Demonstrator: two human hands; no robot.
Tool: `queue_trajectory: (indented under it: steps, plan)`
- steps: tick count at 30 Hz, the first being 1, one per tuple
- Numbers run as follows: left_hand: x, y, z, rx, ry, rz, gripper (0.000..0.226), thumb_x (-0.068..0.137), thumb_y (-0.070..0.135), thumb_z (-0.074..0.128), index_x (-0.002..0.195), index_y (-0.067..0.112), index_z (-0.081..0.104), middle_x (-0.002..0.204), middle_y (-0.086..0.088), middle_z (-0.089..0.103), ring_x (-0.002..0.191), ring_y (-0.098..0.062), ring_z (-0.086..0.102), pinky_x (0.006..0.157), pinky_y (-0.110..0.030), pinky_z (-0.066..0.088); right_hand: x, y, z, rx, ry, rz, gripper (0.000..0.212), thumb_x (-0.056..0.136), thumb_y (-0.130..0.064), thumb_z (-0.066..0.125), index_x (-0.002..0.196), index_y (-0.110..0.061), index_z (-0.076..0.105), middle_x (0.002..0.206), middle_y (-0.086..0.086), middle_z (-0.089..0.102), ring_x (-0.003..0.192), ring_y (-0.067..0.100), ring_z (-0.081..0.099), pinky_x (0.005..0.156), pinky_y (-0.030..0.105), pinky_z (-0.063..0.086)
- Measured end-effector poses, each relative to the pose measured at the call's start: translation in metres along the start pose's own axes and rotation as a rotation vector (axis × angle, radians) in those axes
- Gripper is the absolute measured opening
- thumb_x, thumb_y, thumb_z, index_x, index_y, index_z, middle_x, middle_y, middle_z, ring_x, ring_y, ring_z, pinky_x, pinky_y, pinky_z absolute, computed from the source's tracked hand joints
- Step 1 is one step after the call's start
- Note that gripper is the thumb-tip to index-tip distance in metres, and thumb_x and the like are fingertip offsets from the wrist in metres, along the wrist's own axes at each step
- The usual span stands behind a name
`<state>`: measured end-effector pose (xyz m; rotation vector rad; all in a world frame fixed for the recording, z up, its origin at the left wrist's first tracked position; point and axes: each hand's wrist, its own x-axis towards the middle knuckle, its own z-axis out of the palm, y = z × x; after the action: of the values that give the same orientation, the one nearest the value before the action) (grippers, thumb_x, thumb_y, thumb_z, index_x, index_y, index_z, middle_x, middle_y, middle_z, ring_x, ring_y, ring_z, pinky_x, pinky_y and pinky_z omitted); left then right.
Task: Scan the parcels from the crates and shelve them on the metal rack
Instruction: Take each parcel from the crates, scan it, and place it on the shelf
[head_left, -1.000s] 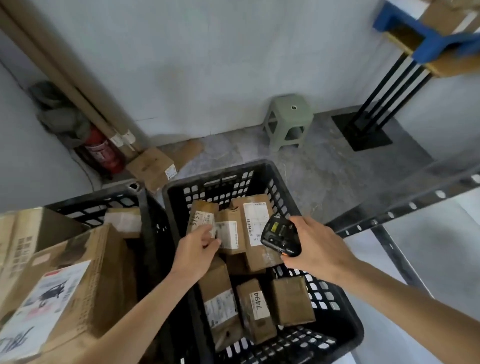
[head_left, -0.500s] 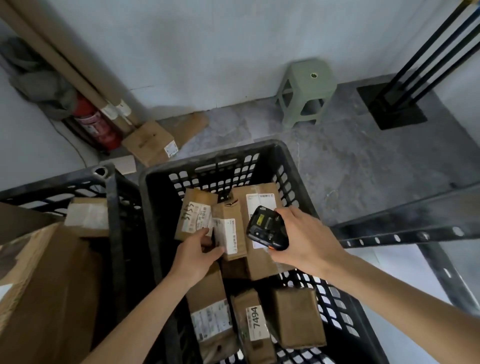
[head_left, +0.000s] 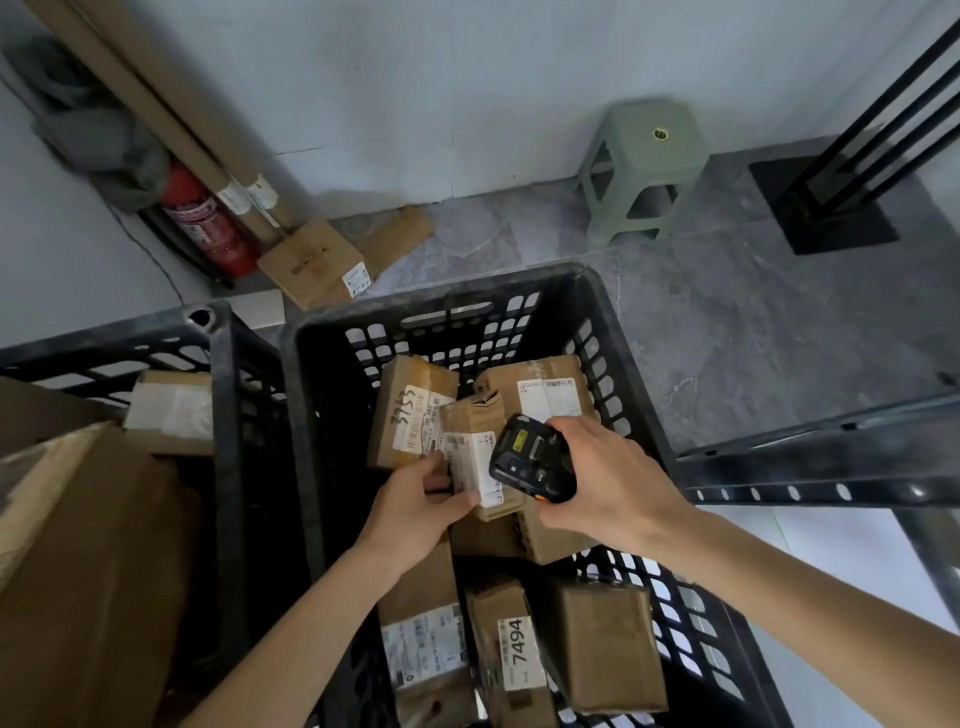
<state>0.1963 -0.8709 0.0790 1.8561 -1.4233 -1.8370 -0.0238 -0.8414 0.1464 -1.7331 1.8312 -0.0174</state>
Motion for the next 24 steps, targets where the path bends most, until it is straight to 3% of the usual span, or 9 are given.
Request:
queue_trajectory:
  steps: [2,4,6,9,15,17,20,24]
  plan:
    - [0.001,0.000,0.000,0.013,-0.001,0.012,0.062,0.087,0.021,0.080,0.143,0.018,0.054,0.128,0.005,0.065,0.112,-0.007,0.063,0.087,-0.015,0.047,0.001,0.002,0.003,-0.004,-0.004,0.004,0.073,0.077,-0.046,0.081,0.138,-0.026,0.047,0.122,-0.009,0.057,0.100,0.011,0.057,0.081,0.029,0.051]
    - [0.001,0.003,0.001,-0.026,-0.031,-0.011,0.069,0.089,0.013,0.077,0.150,0.014,0.046,0.135,-0.004,0.062,0.109,-0.007,0.061,0.085,-0.013,0.048,0.000,0.004,0.005,-0.010,-0.009,0.005,0.075,0.077,-0.047,0.081,0.140,-0.026,0.046,0.123,-0.009,0.057,0.104,0.012,0.058,0.083,0.031,0.053]
    - [0.000,0.007,0.001,-0.066,-0.066,-0.023,0.067,0.090,0.006,0.074,0.150,0.012,0.045,0.129,-0.005,0.065,0.102,-0.006,0.062,0.073,-0.008,0.050,0.000,0.005,0.007,-0.011,-0.009,0.005,0.076,0.076,-0.049,0.081,0.140,-0.026,0.046,0.125,-0.009,0.057,0.105,0.013,0.059,0.084,0.032,0.054]
    - [-0.002,0.011,0.000,-0.039,-0.049,-0.017,0.057,0.088,0.015,0.078,0.140,0.017,0.057,0.111,-0.001,0.069,0.096,-0.006,0.064,0.063,-0.004,0.047,-0.001,0.007,0.007,0.003,0.000,0.004,0.077,0.075,-0.048,0.081,0.140,-0.027,0.046,0.125,-0.010,0.057,0.105,0.013,0.059,0.086,0.036,0.056]
    - [-0.010,0.013,0.002,-0.113,0.020,-0.024,0.054,0.082,0.017,0.084,0.128,0.020,0.058,0.104,0.000,0.068,0.089,-0.010,0.068,0.064,-0.009,0.049,-0.003,0.010,0.005,0.053,0.019,0.011,0.075,0.072,-0.049,0.081,0.137,-0.030,0.048,0.121,-0.011,0.056,0.101,0.013,0.060,0.084,0.037,0.057]
    - [-0.012,0.014,0.001,-0.193,0.038,-0.041,0.050,0.084,0.012,0.082,0.126,0.017,0.056,0.110,0.002,0.068,0.095,-0.011,0.069,0.070,-0.011,0.052,-0.004,0.010,0.004,0.075,0.021,0.011,0.074,0.071,-0.047,0.081,0.136,-0.029,0.049,0.118,-0.012,0.056,0.099,0.011,0.060,0.082,0.036,0.057]
    - [-0.014,0.015,0.000,-0.303,0.041,-0.069,0.048,0.086,0.004,0.077,0.129,0.013,0.056,0.116,-0.003,0.073,0.108,-0.019,0.070,0.097,-0.036,0.056,-0.006,0.011,0.003,0.129,0.018,0.025,0.072,0.070,-0.044,0.082,0.132,-0.030,0.051,0.114,-0.014,0.057,0.097,0.008,0.060,0.081,0.034,0.058]
    - [-0.019,0.015,0.001,-0.359,0.012,-0.073,0.045,0.087,0.004,0.076,0.126,0.014,0.055,0.108,-0.004,0.078,0.103,-0.019,0.074,0.099,-0.042,0.056,-0.009,0.013,0.002,0.260,-0.008,0.073,0.067,0.069,-0.033,0.086,0.128,-0.029,0.052,0.105,-0.016,0.061,0.091,0.004,0.063,0.079,0.028,0.057]
